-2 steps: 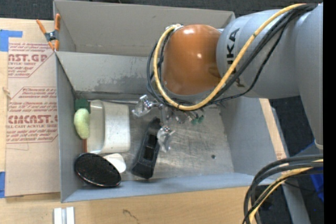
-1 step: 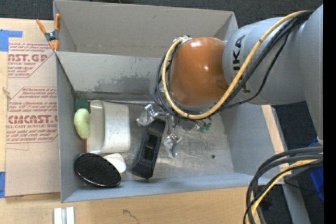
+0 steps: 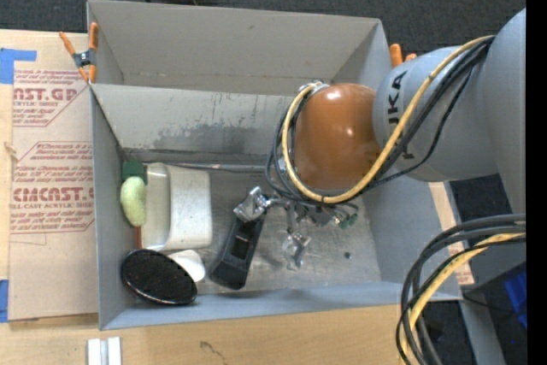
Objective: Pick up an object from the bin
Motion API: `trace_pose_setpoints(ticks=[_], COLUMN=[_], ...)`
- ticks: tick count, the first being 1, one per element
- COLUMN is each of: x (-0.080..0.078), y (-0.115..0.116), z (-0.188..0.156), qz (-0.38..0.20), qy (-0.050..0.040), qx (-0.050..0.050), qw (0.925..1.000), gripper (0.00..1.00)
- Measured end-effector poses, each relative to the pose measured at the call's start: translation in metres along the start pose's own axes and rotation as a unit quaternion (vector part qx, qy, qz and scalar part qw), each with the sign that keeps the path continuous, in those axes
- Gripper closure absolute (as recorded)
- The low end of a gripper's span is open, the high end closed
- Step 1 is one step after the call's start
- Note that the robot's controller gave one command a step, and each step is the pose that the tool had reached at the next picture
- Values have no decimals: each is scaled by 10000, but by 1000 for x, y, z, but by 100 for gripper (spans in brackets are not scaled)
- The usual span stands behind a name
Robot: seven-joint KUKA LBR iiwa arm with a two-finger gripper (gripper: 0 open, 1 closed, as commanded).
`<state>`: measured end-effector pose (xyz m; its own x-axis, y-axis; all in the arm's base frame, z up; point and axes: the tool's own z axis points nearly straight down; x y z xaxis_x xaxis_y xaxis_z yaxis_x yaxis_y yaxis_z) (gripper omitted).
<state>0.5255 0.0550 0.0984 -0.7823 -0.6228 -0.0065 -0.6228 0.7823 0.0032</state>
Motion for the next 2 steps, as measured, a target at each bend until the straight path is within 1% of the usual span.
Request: trace_pose_setpoints(ticks=[1,2], x=[-8,-8], y=[-10,-10], z=[10,10], qz=[726,727], qy=[4,4], qx=[26,25], qw=[9974,9973], gripper=[100,100])
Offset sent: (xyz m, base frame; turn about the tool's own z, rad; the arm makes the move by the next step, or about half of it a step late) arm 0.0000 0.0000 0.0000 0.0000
